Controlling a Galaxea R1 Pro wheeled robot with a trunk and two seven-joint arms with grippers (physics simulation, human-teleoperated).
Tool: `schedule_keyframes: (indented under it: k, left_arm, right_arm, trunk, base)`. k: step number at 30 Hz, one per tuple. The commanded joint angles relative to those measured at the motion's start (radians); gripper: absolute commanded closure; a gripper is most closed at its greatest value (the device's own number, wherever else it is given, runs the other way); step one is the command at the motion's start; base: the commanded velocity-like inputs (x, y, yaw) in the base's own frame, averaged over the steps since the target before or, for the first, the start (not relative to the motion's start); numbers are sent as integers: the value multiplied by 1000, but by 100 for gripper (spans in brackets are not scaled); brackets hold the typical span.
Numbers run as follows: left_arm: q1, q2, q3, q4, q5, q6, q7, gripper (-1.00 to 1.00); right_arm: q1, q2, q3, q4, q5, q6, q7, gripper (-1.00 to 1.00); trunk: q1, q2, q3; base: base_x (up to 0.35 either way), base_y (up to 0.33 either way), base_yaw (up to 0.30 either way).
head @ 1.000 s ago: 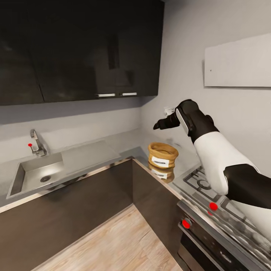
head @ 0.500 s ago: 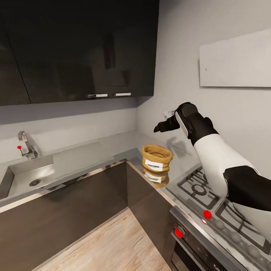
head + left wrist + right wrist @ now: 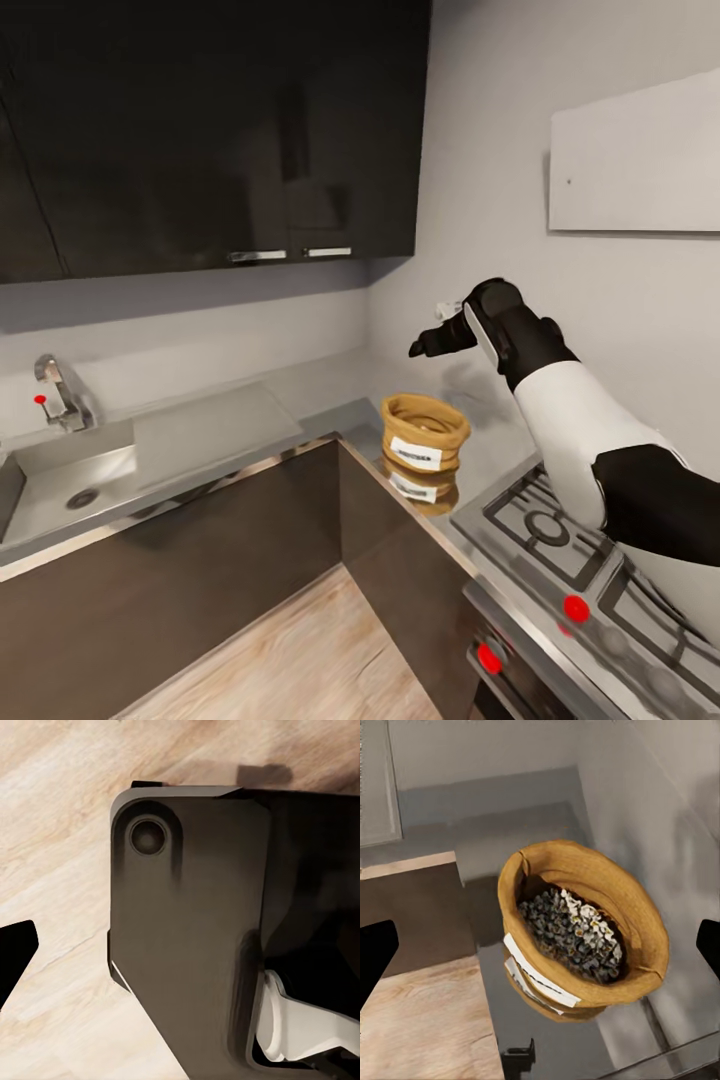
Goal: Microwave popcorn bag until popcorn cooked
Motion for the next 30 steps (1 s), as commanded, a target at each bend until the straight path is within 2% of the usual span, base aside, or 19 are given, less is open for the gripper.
schedule_keyframes:
  k: [1,8,12,13,15,16,17,18,20,21,23,30]
  left_arm:
    - [0,0,4,1,1,-3,1,-100]
    - [-1,-1,3,1,1,-3,1,-100]
    - [-1,-2,2,1,0,-3,1,-100]
    - [0,-2,1,1,-1,-3,1,-100]
    - [-1,-2,0,1,-2,-3,1,-100]
    - [-1,-2,0,1,-2,-3,1,-100]
    - [0,-2,-1,1,-2,-3,1,-100]
    - [0,-2,-1,1,-2,-3,1,-100]
    - [0,-3,-1,1,-2,-3,1,-100]
    - [-1,-4,-1,1,-2,-3,1,-100]
    - [-1,-5,-1,1,-2,-3,1,-100]
    - [0,-5,1,1,0,-3,1,-100]
  right_arm:
    - [3,0,2,-1,10,3,8,-100]
    - [11,-5,3,-1,11,3,8,-100]
    - [27,-31,4,1,10,3,9,-100]
    - [37,-41,4,2,11,3,9,-100]
    - [46,-77,12,3,12,3,11,-100]
    - [48,-94,24,3,12,3,13,-100]
    - [49,-122,52,3,11,3,26,-100]
    - [50,-149,85,2,11,3,58,-100]
    - [50,-191,126,1,11,3,136,-100]
    - [50,-203,135,1,11,3,161,-100]
    - [51,-220,149,2,12,3,195,-100]
    - [54,-225,162,2,12,3,210,-100]
  trunk:
    - [1,-2,-1]
    - [1,-2,-1]
    - [1,-2,-1]
    - [1,-2,-1]
    - [1,-2,-1]
    - [1,-2,-1]
    - [1,-2,-1]
    - [1,-2,-1]
    - [1,-2,-1]
    - [1,-2,-1]
    - [1,-2,-1]
    - [1,-2,-1]
  base:
    - [87,0,223]
    - [21,0,262]
    - [1,0,103]
    - [0,0,14]
    - [0,0,5]
    - [0,0,2]
    - [0,0,1]
    - [0,0,0]
    - [0,0,0]
    - [0,0,0]
    - [0,0,0]
    - [0,0,0]
